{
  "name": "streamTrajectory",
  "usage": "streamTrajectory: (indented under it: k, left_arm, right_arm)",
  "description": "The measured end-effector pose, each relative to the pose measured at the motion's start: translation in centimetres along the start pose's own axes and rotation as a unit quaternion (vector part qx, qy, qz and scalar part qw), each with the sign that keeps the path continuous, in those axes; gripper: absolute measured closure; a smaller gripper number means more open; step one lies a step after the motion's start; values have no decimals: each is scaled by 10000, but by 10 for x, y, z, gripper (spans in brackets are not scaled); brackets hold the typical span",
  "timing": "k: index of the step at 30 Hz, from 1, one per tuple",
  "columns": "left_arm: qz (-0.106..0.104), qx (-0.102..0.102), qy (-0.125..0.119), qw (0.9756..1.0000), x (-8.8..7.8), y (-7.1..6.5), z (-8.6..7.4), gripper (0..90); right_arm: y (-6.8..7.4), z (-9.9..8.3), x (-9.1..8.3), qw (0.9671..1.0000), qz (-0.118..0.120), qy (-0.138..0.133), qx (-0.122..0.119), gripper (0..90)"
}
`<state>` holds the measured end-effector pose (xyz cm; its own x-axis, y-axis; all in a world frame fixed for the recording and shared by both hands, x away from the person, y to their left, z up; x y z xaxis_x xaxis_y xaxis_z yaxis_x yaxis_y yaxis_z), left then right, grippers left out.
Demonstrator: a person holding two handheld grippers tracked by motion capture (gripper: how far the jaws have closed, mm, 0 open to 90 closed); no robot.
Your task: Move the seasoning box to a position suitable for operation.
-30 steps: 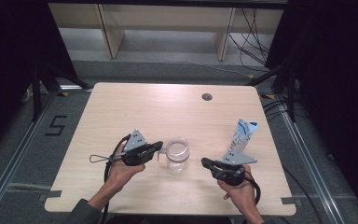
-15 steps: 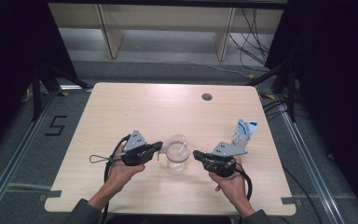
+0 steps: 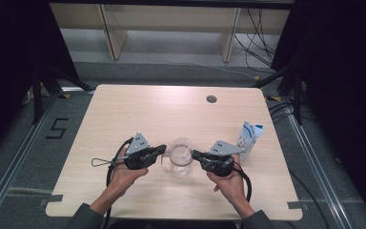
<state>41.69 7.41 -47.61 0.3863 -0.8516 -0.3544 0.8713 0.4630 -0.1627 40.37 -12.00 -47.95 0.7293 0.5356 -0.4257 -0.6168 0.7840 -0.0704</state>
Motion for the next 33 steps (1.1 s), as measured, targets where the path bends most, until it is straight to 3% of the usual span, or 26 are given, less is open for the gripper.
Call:
streamTrajectory:
  k: [3, 4, 5, 8, 10, 14, 19, 25, 28, 33]
  left_arm:
    - [20, -4, 19, 10000, -1, 0, 0, 862]
    - [39, -41, 9, 10000, -1, 0, 0, 849]
    - [39, -38, -2, 10000, -2, 1, 0, 826]
    - [31, -113, -40, 9999, -5, 2, -1, 737]
    - [83, -118, -61, 9999, -8, 3, -2, 685]
    - [95, -103, 2, 9999, -15, 3, -5, 506]
    - [149, -206, 77, 9996, -24, 1, -12, 397]
    - [175, -177, 247, 9994, -35, -2, -23, 335]
    - [194, -188, 311, 9992, -39, -5, -29, 316]
    - [240, -169, 444, 9986, -46, -9, -41, 300]
  right_arm:
    - [0, 1, 0, 10000, -24, -27, -5, 876]
    - [2, 1, -2, 9999, -37, 88, 134, 876]
    - [1, 2, -1, 10000, 2, 14, 26, 876]
    - [1, 4, 0, 10000, -32, -71, 13, 876]
    - [3, 3, -1, 9999, -14, 49, 93, 876]
    - [3, 4, 1, 10000, 9, -43, 11, 874]
    - [3, 7, 0, 10000, -52, -62, -1, 872]
    - [5, 9, 2, 10000, 9, -93, 17, 870]
    - [5, 9, 0, 10000, -67, -14, 9, 870]
    - [5, 11, 3, 9999, -47, -151, -9, 869]
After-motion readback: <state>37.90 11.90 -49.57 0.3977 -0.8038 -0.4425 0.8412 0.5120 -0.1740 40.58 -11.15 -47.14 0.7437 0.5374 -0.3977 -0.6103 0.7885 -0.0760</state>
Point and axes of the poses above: each handheld gripper's, and its own axes: x roughly forward along the jaws, z roughly out of its top, y roughly to its left, the point moved 6 cm from there along x, roughly forward along the jaws, and after that the axes turned 15 degrees about -z, right-handed, at the moved point
